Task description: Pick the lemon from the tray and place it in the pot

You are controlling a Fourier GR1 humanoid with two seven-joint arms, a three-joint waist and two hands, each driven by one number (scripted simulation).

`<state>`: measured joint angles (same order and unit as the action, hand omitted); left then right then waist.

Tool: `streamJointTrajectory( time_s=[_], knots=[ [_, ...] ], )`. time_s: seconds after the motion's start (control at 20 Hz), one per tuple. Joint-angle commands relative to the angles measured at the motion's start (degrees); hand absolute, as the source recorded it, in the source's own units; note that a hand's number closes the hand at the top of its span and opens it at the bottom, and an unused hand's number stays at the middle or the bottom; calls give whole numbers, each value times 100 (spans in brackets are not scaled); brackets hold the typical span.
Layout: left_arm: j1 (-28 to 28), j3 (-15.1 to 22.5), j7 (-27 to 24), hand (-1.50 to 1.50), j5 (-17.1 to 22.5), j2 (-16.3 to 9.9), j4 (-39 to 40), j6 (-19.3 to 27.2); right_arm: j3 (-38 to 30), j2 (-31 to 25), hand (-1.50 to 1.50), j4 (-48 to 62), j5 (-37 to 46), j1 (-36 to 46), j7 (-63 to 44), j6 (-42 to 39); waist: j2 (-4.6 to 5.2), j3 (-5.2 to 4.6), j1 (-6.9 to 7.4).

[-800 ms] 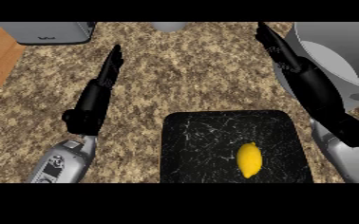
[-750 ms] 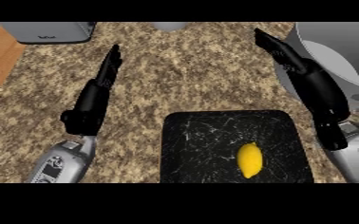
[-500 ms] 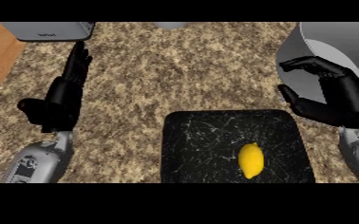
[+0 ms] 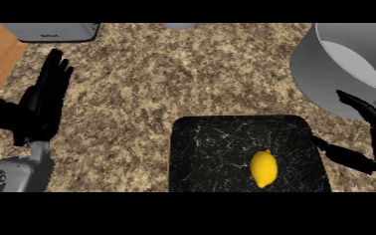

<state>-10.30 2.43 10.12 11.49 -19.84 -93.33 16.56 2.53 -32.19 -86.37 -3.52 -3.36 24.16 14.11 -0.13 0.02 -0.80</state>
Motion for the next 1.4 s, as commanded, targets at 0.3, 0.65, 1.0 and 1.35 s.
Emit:
streamJointTrajectory(
  time_s=[0.3, 0.65, 1.0, 1.35],
  knots=[
    [-112, -221, 292, 0, -21, 10, -182, -11, 320, -1041, -150, -2049, 417, -973, -1752, -906, -13, -18, 32],
    [-27, -145, 209, 0, -3, 75, -99, -163, 1135, -1971, -150, -2923, 1016, -437, -3884, -1875, 14, -28, 183],
    [84, -53, 65, 0, -146, 224, -28, -205, 2161, -1542, -150, -3253, 1152, 454, -5883, -2751, 17, -12, 170],
    [21, -280, 256, 0, -297, 346, -209, -240, 2168, -468, -150, -2869, 1631, 605, -6167, -3127, 9, -2, 89]
  ],
)
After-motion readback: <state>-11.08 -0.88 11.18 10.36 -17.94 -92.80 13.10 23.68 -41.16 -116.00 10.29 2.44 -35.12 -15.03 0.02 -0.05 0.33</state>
